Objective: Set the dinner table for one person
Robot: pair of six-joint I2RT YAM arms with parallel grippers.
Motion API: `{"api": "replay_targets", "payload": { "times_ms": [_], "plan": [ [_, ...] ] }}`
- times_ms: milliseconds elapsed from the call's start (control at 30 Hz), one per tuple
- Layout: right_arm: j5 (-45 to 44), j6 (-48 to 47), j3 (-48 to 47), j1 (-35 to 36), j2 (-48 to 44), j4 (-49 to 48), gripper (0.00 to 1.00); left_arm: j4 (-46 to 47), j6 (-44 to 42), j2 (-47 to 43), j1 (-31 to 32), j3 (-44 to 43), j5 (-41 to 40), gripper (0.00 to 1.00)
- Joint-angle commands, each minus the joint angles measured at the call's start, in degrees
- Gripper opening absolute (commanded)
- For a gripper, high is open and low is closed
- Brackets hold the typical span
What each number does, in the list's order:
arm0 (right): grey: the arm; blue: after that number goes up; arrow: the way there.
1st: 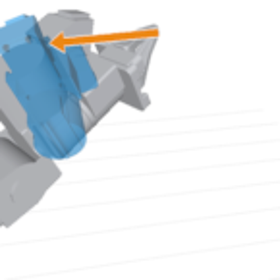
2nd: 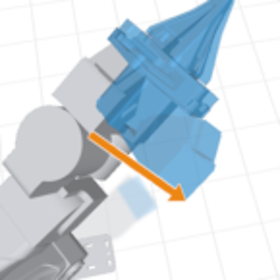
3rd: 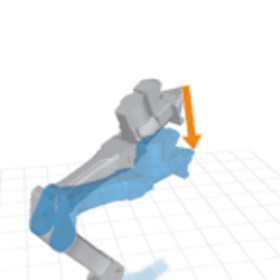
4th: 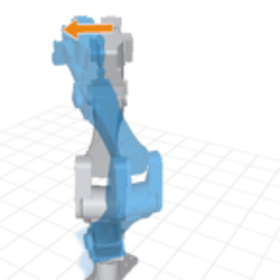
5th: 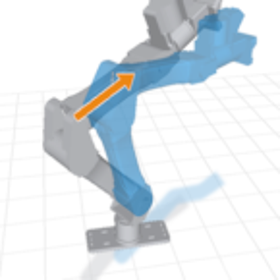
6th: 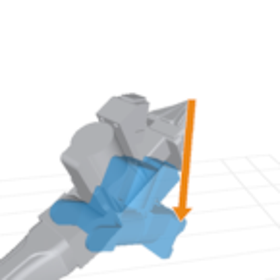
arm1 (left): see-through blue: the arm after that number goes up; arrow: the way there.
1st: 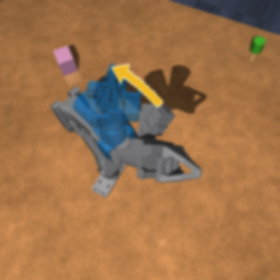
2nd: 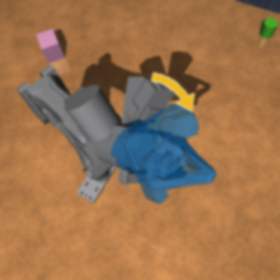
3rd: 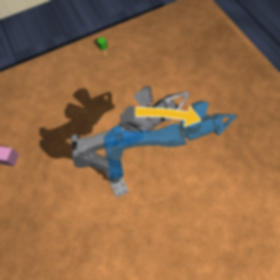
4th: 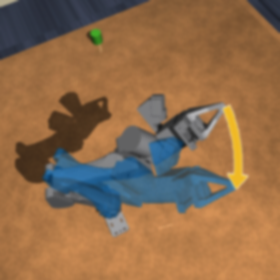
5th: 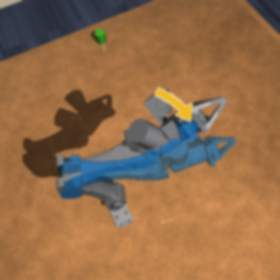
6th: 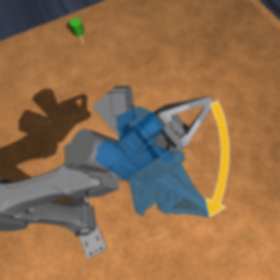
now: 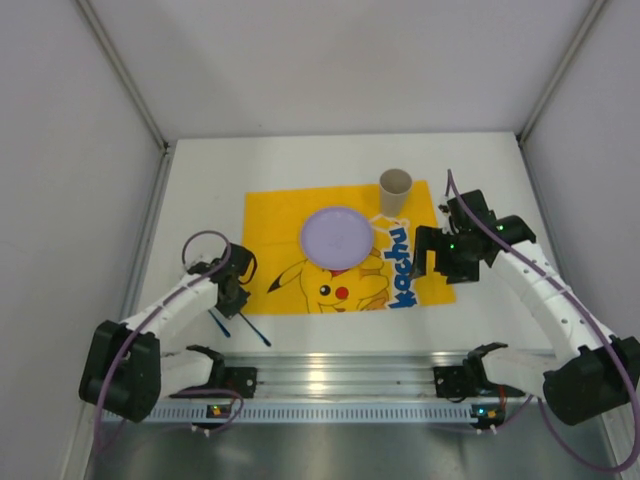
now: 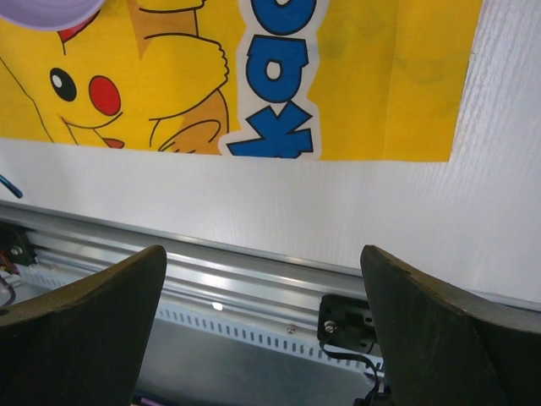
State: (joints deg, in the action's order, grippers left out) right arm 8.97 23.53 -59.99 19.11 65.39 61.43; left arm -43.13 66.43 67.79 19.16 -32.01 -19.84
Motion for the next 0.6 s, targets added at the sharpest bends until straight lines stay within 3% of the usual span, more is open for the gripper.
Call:
{"api": "replay_targets", "payload": {
  "times_ms": [0,133,367,567],
  "plan": [
    [-1.1,-0.7,-1.4,0.6,0.4,1.2,1.0,0.4,-0.9,2.6,-1.1,1.5,-2.6,0.0],
    [-1.0,-0.5,-1.2,0.6,0.7,0.9,1.0,-4.0,-4.7,1.8,-1.1,-3.2,-0.9,0.0],
    [-0.1,0.6,-0.8,0.6,0.8,-0.3,1.0,-13.7,-10.4,-2.2,-1.0,-19.2,0.0,0.0],
    [2.1,2.0,0.0,0.7,0.3,-2.2,1.0,-14.5,-16.5,-1.7,-1.1,-26.7,1.6,0.0]
  ]
}}
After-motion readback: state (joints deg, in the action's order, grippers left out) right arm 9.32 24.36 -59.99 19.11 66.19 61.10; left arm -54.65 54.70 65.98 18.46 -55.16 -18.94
